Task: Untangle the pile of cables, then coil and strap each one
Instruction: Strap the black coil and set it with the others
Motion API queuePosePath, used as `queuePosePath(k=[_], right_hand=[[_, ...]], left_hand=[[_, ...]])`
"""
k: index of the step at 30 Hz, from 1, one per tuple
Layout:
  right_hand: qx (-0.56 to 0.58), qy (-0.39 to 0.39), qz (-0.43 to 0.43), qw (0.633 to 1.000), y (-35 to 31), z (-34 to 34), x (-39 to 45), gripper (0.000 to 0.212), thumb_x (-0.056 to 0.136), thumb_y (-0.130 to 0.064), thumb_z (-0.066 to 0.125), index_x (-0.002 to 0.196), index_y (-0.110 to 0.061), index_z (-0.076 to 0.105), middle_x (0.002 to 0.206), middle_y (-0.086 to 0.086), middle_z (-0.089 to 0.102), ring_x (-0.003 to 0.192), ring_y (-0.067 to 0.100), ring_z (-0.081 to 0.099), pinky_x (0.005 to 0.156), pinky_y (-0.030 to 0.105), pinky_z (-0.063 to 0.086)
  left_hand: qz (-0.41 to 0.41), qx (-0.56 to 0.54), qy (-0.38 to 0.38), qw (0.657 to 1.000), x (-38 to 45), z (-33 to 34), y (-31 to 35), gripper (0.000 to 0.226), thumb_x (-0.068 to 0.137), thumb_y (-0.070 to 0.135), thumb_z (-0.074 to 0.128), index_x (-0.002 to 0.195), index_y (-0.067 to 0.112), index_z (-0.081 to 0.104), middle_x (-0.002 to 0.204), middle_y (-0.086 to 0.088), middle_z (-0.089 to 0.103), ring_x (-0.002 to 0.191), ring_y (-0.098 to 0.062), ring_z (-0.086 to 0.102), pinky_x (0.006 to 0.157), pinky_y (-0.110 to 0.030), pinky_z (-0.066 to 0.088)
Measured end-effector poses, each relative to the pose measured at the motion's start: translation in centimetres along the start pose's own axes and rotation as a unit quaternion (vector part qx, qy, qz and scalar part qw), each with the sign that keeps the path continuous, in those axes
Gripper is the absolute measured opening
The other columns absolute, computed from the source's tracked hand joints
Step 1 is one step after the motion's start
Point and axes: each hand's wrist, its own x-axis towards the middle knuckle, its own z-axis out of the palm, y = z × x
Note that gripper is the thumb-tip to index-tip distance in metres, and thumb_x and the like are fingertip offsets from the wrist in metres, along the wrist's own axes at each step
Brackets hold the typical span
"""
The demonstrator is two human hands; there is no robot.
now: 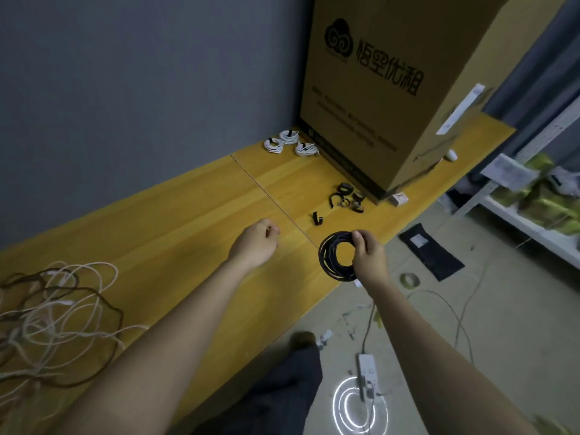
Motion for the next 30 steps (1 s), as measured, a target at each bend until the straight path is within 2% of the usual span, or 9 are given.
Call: queuePosePath(k=[3, 8, 11, 14, 16, 19, 25, 28, 30], right_hand=[[-0.025, -0.025, 0.002, 0.999, 1.4, -1.6, 5.4, 0.02, 0.103, -0.03, 0.039, 0.106, -0.019, 0.056, 0.089, -0.01, 0.057, 0.082, 0.007, 0.053, 0.071, 0.025, 0.039], [-0.057, -0.066, 0.028, 0.996, 4.0, -4.0, 13.2, 0.028, 0.102, -0.03, 0.04, 0.114, -0.011, 0.058, 0.098, 0.001, 0.06, 0.093, 0.017, 0.054, 0.077, 0.03, 0.039], [-0.063, -0.08, 0.038, 0.994, 6.1, -5.4, 16.1, 0.026, 0.102, -0.029, 0.04, 0.111, -0.013, 0.058, 0.096, 0.001, 0.061, 0.09, 0.018, 0.056, 0.075, 0.03, 0.041], [-0.092, -0.107, 0.042, 0.989, 8.0, -6.4, 18.8, 0.025, 0.102, -0.03, 0.041, 0.109, -0.013, 0.058, 0.091, -0.001, 0.059, 0.085, 0.017, 0.055, 0.072, 0.028, 0.039], [-0.107, -0.131, 0.04, 0.985, 8.9, -6.5, 20.8, 0.025, 0.102, -0.029, 0.041, 0.107, -0.013, 0.059, 0.09, -0.002, 0.057, 0.085, 0.016, 0.052, 0.071, 0.026, 0.036], [-0.115, -0.177, 0.035, 0.977, 9.8, -6.3, 23.5, 0.027, 0.102, -0.027, 0.041, 0.109, -0.009, 0.06, 0.09, 0.0, 0.056, 0.086, 0.016, 0.052, 0.071, 0.024, 0.034], [-0.141, -0.284, -0.017, 0.948, 10.1, -5.5, 28.8, 0.031, 0.102, -0.027, 0.041, 0.116, -0.006, 0.059, 0.096, 0.005, 0.059, 0.087, 0.019, 0.053, 0.065, 0.025, 0.033], [-0.14, -0.328, -0.054, 0.933, 10.0, -4.3, 30.7, 0.031, 0.102, -0.026, 0.04, 0.116, -0.004, 0.058, 0.097, 0.006, 0.058, 0.091, 0.022, 0.054, 0.068, 0.03, 0.037], [-0.149, -0.355, -0.075, 0.92, 9.8, -3.5, 31.4, 0.028, 0.103, -0.027, 0.038, 0.111, -0.008, 0.057, 0.088, -0.004, 0.054, 0.088, 0.021, 0.053, 0.062, 0.03, 0.034]], left_hand=[[-0.012, -0.002, 0.002, 1.0, 5.1, 2.6, 1.2, 0.021, 0.102, 0.03, 0.035, 0.102, 0.026, 0.055, 0.089, 0.009, 0.065, 0.081, -0.023, 0.066, 0.07, -0.044, 0.054], [-0.048, 0.017, -0.015, 0.999, 12.2, 6.6, 3.4, 0.023, 0.102, 0.031, 0.033, 0.107, 0.023, 0.054, 0.094, -0.001, 0.066, 0.076, -0.025, 0.065, 0.067, -0.042, 0.053], [-0.053, 0.05, -0.026, 0.997, 15.2, 8.9, 5.1, 0.024, 0.103, 0.03, 0.032, 0.107, 0.02, 0.054, 0.083, -0.004, 0.065, 0.049, -0.021, 0.046, 0.049, -0.031, 0.037], [-0.064, 0.077, -0.036, 0.994, 16.9, 11.1, 6.6, 0.022, 0.102, 0.024, 0.035, 0.106, 0.017, 0.055, 0.07, 0.0, 0.055, 0.046, -0.018, 0.04, 0.044, -0.028, 0.027], [-0.071, 0.085, -0.031, 0.993, 17.9, 12.2, 7.4, 0.02, 0.101, 0.019, 0.037, 0.103, 0.017, 0.057, 0.08, -0.002, 0.06, 0.056, -0.02, 0.05, 0.049, -0.031, 0.037], [-0.099, 0.074, 0.003, 0.992, 19.2, 13.5, 7.9, 0.019, 0.099, 0.015, 0.041, 0.102, 0.017, 0.059, 0.103, -0.005, 0.061, 0.086, -0.025, 0.059, 0.071, -0.04, 0.053], [-0.178, 0.056, 0.081, 0.979, 21.9, 15.0, 6.8, 0.03, 0.098, 0.007, 0.042, 0.122, 0.013, 0.059, 0.13, -0.012, 0.05, 0.112, -0.029, 0.055, 0.09, -0.041, 0.049], [-0.209, 0.093, 0.027, 0.973, 23.4, 15.0, 5.6, 0.043, 0.097, 0.003, 0.047, 0.136, 0.019, 0.05, 0.142, -0.012, 0.039, 0.121, -0.032, 0.05, 0.094, -0.044, 0.048], [-0.214, 0.118, -0.019, 0.969, 23.8, 15.1, 5.0, 0.045, 0.096, 0.004, 0.051, 0.138, 0.021, 0.049, 0.143, -0.011, 0.038, 0.123, -0.033, 0.048, 0.095, -0.042, 0.049]])
